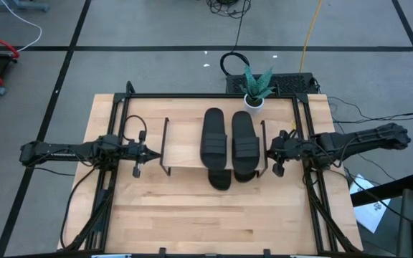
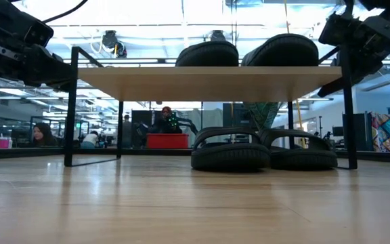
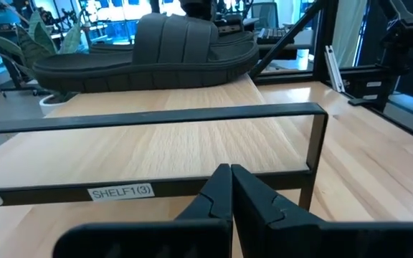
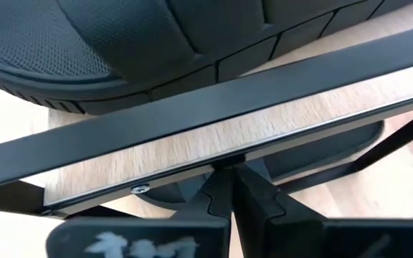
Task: Pick and place slides into the shelf
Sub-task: Adjust the shelf, then return to Home Position
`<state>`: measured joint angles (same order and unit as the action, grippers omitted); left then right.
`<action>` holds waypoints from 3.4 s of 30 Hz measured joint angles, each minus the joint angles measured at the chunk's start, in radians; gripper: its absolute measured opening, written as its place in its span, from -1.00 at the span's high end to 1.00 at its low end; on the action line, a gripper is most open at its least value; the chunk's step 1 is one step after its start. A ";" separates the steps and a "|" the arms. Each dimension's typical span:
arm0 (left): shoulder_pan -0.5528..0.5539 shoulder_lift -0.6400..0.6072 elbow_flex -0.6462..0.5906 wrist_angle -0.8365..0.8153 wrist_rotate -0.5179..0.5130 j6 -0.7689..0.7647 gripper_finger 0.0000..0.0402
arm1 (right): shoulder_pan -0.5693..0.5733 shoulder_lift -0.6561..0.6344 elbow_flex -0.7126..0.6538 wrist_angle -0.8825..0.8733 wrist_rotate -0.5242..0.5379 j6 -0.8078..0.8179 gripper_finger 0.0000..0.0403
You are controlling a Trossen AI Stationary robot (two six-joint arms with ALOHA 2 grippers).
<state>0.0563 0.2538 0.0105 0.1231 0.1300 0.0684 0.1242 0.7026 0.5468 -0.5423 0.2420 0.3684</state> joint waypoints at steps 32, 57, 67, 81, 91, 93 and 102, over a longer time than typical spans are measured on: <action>-0.034 0.001 0.000 -0.055 -0.185 0.047 0.97 | -0.112 -0.136 0.003 -0.016 -0.080 -0.099 1.00; -0.035 0.000 0.000 0.019 -0.249 0.148 0.97 | -0.072 -0.469 -0.066 0.341 -0.312 -0.287 1.00; -0.035 -0.083 0.000 -0.081 -0.256 0.150 0.97 | -0.070 -0.440 -0.252 0.595 -0.408 -0.250 1.00; -0.040 -0.198 0.012 -0.130 -0.183 0.183 0.98 | -0.070 -0.480 -0.417 0.786 -0.404 -0.292 1.00; -0.040 -0.197 0.012 -0.133 -0.182 0.185 0.98 | -0.071 -0.608 -0.483 0.781 -0.345 -0.320 1.00; -0.040 -0.197 0.012 -0.133 -0.183 0.185 0.97 | -0.079 -0.638 -0.483 0.737 -0.339 -0.337 1.00; -0.040 -0.196 0.012 -0.134 -0.180 0.223 0.99 | -0.111 -0.683 -0.494 0.659 -0.359 -0.335 1.00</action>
<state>0.0161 0.0574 0.0223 -0.0113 -0.0504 0.2910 0.0137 0.0191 0.0528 0.1163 -0.1169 0.0330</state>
